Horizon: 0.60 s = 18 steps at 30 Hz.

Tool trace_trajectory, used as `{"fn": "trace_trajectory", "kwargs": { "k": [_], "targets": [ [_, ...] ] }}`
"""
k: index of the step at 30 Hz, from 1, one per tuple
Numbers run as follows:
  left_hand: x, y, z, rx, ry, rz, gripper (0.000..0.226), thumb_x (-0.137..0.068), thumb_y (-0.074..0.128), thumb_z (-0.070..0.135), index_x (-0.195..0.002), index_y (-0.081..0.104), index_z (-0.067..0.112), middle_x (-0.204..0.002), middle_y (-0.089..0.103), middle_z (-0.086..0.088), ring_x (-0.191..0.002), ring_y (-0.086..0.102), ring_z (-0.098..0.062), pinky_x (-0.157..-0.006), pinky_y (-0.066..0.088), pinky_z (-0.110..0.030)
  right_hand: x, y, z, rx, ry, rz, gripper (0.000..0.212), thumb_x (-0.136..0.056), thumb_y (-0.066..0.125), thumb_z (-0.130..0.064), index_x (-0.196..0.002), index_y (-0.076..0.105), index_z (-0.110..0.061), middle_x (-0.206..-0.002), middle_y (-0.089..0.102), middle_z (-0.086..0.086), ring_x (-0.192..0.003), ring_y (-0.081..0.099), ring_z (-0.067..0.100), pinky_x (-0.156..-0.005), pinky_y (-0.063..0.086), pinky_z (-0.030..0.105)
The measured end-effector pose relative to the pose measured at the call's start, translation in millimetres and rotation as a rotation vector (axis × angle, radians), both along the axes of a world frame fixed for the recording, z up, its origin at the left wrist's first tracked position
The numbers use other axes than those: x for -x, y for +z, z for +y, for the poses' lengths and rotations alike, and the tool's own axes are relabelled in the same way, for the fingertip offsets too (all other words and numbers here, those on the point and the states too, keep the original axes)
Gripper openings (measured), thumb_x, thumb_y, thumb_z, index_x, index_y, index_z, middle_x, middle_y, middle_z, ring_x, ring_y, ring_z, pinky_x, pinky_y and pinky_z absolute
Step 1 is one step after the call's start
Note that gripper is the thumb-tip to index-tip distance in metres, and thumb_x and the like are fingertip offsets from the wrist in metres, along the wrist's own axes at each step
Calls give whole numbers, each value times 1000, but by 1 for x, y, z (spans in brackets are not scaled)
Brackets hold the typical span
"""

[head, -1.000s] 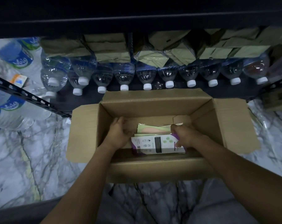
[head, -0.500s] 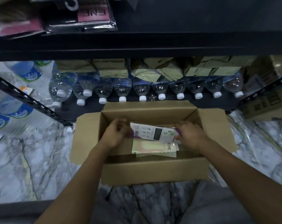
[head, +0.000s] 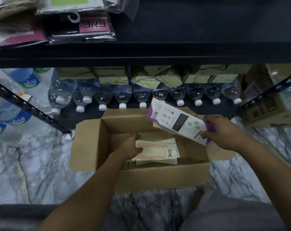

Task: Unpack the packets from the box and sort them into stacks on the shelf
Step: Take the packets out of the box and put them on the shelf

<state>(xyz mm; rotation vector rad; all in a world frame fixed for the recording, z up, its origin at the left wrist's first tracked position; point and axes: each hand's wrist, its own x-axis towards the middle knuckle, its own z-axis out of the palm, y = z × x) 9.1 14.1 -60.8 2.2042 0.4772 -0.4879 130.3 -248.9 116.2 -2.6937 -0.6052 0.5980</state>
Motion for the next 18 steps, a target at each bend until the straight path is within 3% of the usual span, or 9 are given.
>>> {"fn": "trace_trajectory", "kwargs": {
  "k": [3,8,12,15,18],
  "targets": [
    [-11,-12,-10,-120,-117,59,63,-79,75,25,-134,46,17,-141,42,-3,-127,44,-25,-104,39,-34,-3,-5,-5,-56,-40,49,36,-80,73,-10,-114,61,-13,-99,60,-1,-91,56,19,-76,42,28],
    [-31,-35,-22,-251,-214,142,80,-79,72,33,-147,30,23,-153,26,2,-141,26,-28,-110,28,-43,-17,-17,-11,-94,-65,71,33,-80,74,-14,-111,62,-15,-92,59,-8,-86,55,14,-69,40,24],
    [-51,-59,-29,-418,-446,191,93,-76,72,42,-151,20,22,-157,20,1,-142,23,-28,-114,20,-48,-27,-23,-13,-121,-69,90,32,-80,74,-15,-110,63,-17,-89,58,-17,-84,54,9,-65,39,14],
    [-59,-72,-42,-500,-494,146,93,-75,72,42,-149,22,19,-152,24,-6,-139,25,-30,-114,21,-47,-32,-23,-13,-129,-61,78,31,-80,74,-14,-110,65,-15,-101,66,-2,-89,57,14,-72,41,26],
    [-57,-78,-46,-533,-516,84,87,-74,73,37,-146,29,19,-151,26,-8,-137,28,-31,-111,24,-46,-35,-24,-12,-116,-57,96,30,-80,74,-14,-109,66,-13,-102,69,1,-92,61,17,-76,43,30]
  ]
}}
